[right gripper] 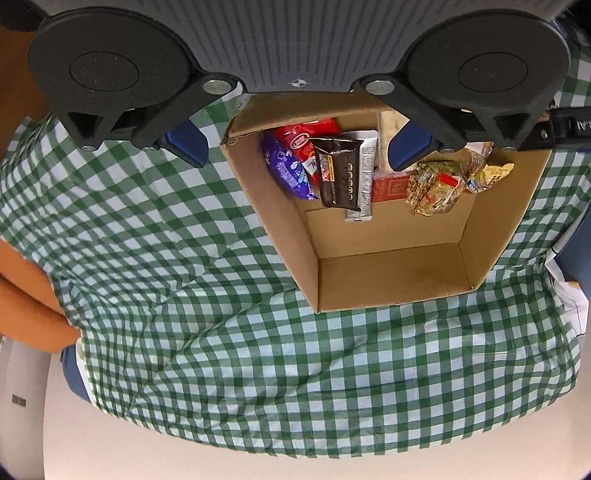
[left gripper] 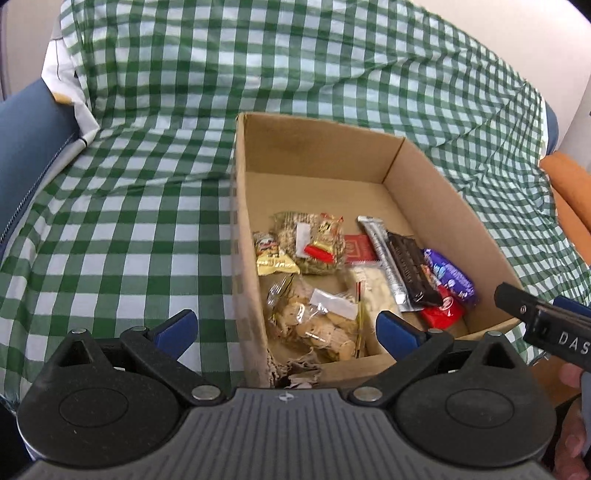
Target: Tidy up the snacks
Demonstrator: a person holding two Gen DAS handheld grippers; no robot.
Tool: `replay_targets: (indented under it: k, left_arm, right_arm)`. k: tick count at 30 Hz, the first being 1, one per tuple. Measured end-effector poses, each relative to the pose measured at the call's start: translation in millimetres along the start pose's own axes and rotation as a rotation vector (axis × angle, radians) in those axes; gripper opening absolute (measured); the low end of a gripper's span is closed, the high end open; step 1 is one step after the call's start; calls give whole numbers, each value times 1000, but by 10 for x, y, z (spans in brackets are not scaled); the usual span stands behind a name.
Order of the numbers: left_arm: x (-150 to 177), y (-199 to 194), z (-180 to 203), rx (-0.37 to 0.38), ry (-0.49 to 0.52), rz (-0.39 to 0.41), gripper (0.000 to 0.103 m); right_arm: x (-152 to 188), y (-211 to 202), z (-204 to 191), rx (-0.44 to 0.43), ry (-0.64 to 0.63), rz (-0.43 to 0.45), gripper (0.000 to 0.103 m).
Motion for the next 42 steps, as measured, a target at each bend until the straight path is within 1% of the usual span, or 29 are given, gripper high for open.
replay_targets:
  k: [3, 8, 24, 42]
  left_arm:
    - [10, 30, 0, 5, 4, -13, 103]
    - [8, 33, 0, 9, 5, -9, 103]
    - [1, 47, 29, 13, 5, -13, 103]
    - [-17, 65, 33, 21, -2, -16, 103]
  right_arm:
    - [-30, 47, -60, -7, -8, -5, 102]
    - [-46, 99, -163, -10, -41, -7, 102]
    - [-71, 86, -335, -31, -99, 15, 102]
    - [-95, 92, -305, -29, -110, 16, 102]
Point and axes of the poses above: each gripper's, at about its wrist camera, not at the fingertips, and y roughly the way its jaws point, z to its right, x to its underside, the point moved 9 cm from there along y, roughly the way its jaws point, and after that the axes turned 13 degrees about -z, right-handed, at the moved point
